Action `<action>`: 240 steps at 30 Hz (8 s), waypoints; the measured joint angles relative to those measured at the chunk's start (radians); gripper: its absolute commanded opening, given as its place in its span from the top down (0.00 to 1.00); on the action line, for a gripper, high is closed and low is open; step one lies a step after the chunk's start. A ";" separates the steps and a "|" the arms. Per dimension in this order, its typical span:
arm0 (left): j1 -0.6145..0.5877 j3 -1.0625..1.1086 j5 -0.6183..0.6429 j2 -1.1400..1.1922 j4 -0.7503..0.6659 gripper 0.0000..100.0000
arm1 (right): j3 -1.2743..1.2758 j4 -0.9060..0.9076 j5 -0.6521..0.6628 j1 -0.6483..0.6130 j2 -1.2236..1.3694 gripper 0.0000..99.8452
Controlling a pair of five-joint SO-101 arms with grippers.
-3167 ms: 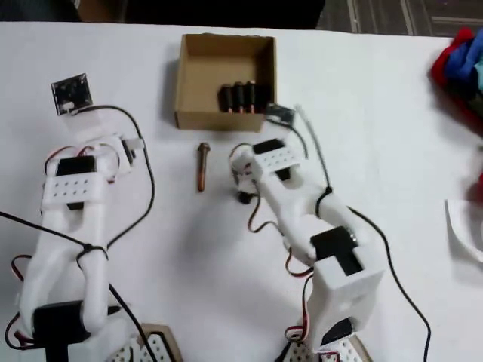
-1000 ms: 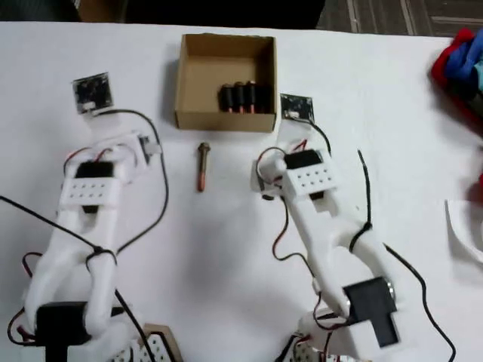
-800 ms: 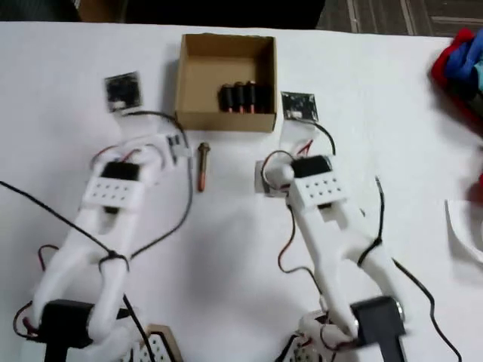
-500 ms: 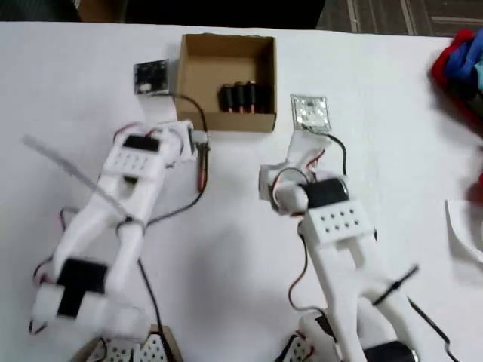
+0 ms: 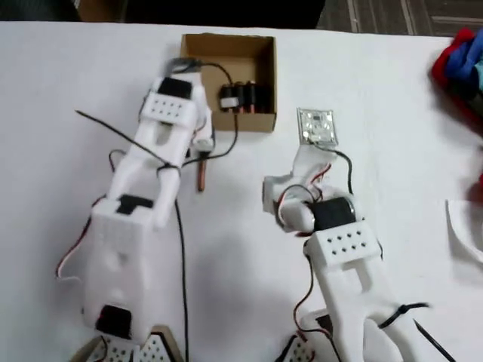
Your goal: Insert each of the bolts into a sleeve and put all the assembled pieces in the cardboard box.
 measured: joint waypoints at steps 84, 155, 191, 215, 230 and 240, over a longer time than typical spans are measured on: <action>-0.029 -0.485 0.005 0.376 0.089 0.98 | 0.000 0.000 0.000 0.000 0.000 0.98; 0.334 1.660 0.000 -1.378 -1.709 0.97 | 0.812 -1.795 0.446 -0.018 -0.011 0.98; 0.425 1.481 -0.072 -1.258 -1.651 0.97 | 0.812 -1.795 0.446 0.028 -0.011 0.98; 0.385 1.484 -0.072 -1.255 -1.651 0.97 | 0.812 -1.795 0.446 0.028 -0.011 0.98; 0.394 1.599 -0.072 -1.255 -1.651 0.97 | 0.812 -1.794 0.450 0.026 -0.009 0.98; 0.402 1.653 -0.072 -1.255 -1.651 0.97 | 0.812 -1.794 0.450 0.025 -0.009 0.98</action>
